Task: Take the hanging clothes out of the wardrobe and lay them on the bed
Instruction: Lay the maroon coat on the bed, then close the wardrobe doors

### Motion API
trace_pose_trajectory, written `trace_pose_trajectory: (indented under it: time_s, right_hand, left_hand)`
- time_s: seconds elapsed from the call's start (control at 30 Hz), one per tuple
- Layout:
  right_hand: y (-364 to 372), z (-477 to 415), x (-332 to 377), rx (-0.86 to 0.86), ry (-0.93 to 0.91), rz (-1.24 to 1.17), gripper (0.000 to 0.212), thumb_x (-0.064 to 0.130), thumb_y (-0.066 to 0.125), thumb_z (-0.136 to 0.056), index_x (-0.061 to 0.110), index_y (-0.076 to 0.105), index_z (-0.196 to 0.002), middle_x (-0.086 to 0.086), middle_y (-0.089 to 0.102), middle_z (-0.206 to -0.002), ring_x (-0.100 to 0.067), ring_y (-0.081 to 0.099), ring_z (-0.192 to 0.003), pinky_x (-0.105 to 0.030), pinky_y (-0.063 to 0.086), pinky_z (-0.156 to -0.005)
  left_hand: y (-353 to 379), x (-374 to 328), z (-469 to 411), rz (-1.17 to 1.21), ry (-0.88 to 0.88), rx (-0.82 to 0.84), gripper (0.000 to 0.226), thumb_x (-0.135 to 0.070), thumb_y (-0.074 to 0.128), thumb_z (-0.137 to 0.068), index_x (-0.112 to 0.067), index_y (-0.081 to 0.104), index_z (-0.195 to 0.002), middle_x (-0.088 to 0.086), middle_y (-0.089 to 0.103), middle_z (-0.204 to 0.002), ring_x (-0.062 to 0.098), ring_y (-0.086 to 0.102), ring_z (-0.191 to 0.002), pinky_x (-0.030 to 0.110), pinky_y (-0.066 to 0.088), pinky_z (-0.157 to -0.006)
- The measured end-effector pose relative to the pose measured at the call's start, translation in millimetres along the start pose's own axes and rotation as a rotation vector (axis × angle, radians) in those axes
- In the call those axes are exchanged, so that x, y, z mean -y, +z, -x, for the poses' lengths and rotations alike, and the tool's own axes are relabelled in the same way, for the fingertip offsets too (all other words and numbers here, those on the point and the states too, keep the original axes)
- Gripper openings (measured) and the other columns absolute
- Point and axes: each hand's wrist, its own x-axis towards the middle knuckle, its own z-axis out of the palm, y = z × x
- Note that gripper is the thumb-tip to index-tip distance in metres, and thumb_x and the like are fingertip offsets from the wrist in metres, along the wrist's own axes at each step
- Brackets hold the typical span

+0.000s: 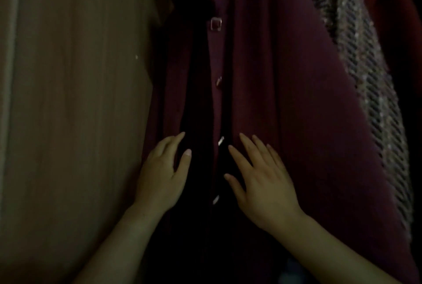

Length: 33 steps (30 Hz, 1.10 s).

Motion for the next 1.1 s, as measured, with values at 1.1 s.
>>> trace_pose_trajectory:
  time_s: [1.1]
  right_hand:
    - [-274, 514, 121, 0.919, 0.099, -0.562, 0.061, 0.051, 0.03, -0.09, 0.008, 0.058, -0.124, -0.014, 0.056, -0.13, -0.034, 0.057, -0.114, -0.044, 0.052, -0.084]
  left_hand:
    - [-237, -265, 604, -0.594, -0.671, 0.735, 0.057, -0.058, 0.027, -0.088, -0.025, 0.054, -0.126, 0.0, 0.059, -0.121, 0.026, 0.057, -0.108, 0.037, 0.046, -0.088]
